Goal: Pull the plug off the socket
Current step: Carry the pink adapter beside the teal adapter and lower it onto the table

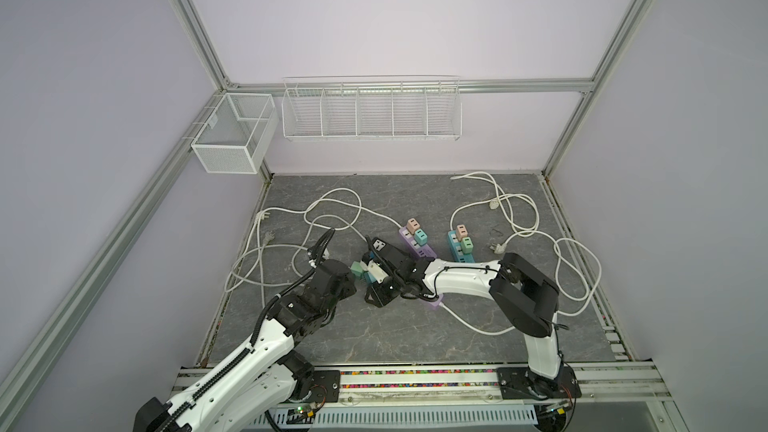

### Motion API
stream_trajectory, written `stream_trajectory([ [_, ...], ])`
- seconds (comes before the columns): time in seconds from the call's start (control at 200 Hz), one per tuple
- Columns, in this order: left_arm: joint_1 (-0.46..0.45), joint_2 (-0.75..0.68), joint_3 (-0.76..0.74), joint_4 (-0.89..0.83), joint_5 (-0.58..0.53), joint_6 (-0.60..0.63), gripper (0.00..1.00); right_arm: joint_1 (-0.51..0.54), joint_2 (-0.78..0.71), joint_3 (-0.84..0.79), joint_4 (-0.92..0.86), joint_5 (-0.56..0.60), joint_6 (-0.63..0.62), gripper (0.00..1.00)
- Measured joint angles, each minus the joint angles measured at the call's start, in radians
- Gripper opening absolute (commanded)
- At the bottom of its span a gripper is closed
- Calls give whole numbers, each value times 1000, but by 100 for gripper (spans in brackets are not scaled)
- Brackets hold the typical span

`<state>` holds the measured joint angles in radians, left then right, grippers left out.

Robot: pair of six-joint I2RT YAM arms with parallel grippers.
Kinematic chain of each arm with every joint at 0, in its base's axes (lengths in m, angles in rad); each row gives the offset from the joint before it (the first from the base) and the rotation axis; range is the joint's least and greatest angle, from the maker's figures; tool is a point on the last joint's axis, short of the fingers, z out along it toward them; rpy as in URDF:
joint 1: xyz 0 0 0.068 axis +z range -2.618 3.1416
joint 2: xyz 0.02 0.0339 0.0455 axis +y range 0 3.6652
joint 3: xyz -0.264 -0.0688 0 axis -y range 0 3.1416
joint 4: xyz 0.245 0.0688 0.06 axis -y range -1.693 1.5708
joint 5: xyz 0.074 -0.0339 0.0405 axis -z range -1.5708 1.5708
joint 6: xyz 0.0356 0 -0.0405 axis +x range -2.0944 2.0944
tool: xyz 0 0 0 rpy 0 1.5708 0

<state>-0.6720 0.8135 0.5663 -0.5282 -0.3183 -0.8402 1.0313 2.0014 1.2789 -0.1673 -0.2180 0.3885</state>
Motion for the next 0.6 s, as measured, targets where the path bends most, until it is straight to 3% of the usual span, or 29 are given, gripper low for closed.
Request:
stream_trajectory([
  [0.44,5,24,18,3,4,27,45,0,-51,13,-63,72,-62,59],
  [0.6,5,23,41,-2,7,32,45,-2,-114,11,-73,98,-82,68],
])
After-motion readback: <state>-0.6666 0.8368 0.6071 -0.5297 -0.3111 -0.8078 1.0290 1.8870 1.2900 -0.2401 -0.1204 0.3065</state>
